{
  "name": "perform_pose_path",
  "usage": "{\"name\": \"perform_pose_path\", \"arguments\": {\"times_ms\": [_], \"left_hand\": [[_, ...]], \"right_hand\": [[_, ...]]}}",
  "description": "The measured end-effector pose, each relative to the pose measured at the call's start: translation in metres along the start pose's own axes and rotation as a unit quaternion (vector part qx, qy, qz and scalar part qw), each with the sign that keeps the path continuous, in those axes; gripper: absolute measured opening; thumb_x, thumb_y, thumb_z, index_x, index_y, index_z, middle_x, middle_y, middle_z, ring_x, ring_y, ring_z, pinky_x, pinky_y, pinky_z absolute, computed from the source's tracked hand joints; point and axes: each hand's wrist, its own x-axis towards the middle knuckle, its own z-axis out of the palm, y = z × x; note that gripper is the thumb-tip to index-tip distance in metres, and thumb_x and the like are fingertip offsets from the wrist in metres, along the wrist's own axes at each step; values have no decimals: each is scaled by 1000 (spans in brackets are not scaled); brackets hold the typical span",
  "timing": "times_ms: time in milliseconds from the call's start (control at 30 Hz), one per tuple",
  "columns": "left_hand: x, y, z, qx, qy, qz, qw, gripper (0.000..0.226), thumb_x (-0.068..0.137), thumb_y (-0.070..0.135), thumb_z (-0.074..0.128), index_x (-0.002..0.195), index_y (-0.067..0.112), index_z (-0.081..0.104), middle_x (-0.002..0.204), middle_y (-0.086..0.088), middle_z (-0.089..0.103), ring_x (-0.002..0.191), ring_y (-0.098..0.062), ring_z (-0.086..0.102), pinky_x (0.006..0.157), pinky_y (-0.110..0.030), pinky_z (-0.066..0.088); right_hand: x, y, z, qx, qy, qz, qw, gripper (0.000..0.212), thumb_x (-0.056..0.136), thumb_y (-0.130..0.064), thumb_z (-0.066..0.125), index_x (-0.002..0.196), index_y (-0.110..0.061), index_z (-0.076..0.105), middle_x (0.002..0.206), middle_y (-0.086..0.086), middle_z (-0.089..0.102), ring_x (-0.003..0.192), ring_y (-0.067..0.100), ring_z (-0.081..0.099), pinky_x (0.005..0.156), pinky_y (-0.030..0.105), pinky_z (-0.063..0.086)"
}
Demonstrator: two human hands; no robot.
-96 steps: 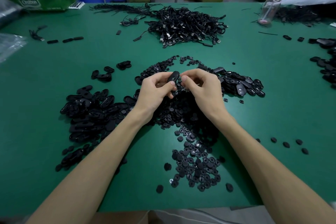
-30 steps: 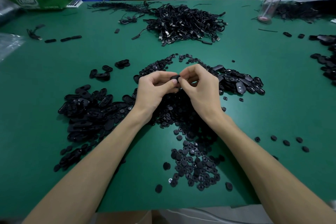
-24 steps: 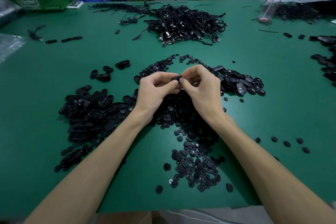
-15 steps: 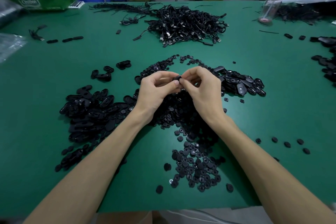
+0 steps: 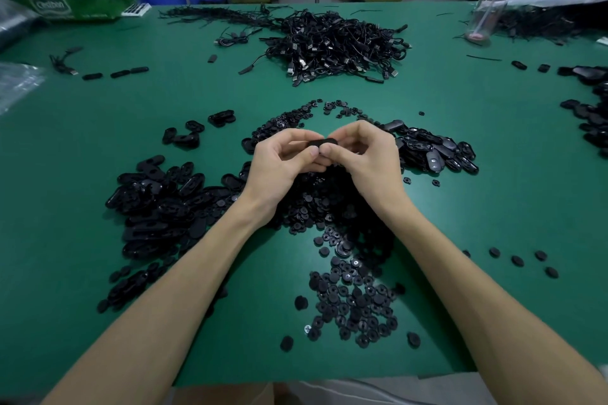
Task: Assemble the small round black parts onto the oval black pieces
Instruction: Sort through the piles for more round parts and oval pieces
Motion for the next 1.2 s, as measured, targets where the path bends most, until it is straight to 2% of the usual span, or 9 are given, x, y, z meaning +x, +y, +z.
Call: {"name": "perform_pose_path", "arguments": {"times_ms": [100,267,500,633,700,867,1000,1100,1200], "left_hand": [[-1,0,1,18,-1,9,1000,17,97,-2,67,114,-5,68,97,-22,76,85,-31,77,81,-35,62],[-1,-2,2,35,13,13,999,14,96,0,70,109,-2,70,91,-19,77,84,-33,77,80,-37,63],[1,-3,4,94,51,13,994,14,93,-5,68,101,6,73,91,-16,77,83,-28,77,83,-39,64],[2,0,5,132,66,22,989,17,89,-5,69,96,10,72,89,-15,77,74,-21,75,78,-32,63],[2,1,5,144,58,28,987,16,90,-5,69,96,9,72,88,-15,77,73,-21,75,78,-32,63],[3,6,-3,117,31,36,992,13,92,-5,71,104,-1,74,86,-16,78,77,-27,78,77,-35,64],[0,10,-6,116,21,41,992,14,92,-3,73,106,-4,73,87,-17,78,78,-30,78,79,-42,65],[0,16,-7,173,12,64,983,14,93,3,73,108,2,75,90,-10,79,84,-23,78,84,-40,63],[5,24,-15,308,41,80,947,16,96,15,72,112,14,74,103,1,75,93,-15,71,89,-34,59]], "right_hand": [[2,2,-1,52,-7,27,998,18,79,-12,89,87,-8,73,81,6,75,73,13,67,68,26,54],[3,3,-2,80,-16,24,996,9,83,-6,83,90,-4,76,76,7,76,69,15,69,65,26,57],[0,3,5,6,-29,-5,1000,5,89,-7,78,94,-9,77,81,2,77,75,16,74,73,31,61],[-4,0,8,-44,-22,-40,998,4,89,-9,78,93,-9,76,79,-3,75,69,0,66,67,15,51],[-5,-2,8,-50,-16,-42,998,4,89,-8,78,93,-8,76,78,-6,74,67,-4,65,65,11,48],[-4,-4,2,-50,-5,-41,998,5,91,-15,77,95,-11,75,82,-5,75,72,7,68,71,26,56],[-4,-5,2,-40,-7,-36,999,6,91,-15,78,94,-12,75,82,-5,75,72,10,68,73,32,58],[-3,-6,2,-34,-6,-45,998,5,91,-14,78,94,-13,74,81,-7,73,72,8,66,74,28,55],[4,-4,-4,-69,40,-64,995,7,94,-12,74,100,-13,72,90,-5,71,79,7,64,75,18,52]]}}
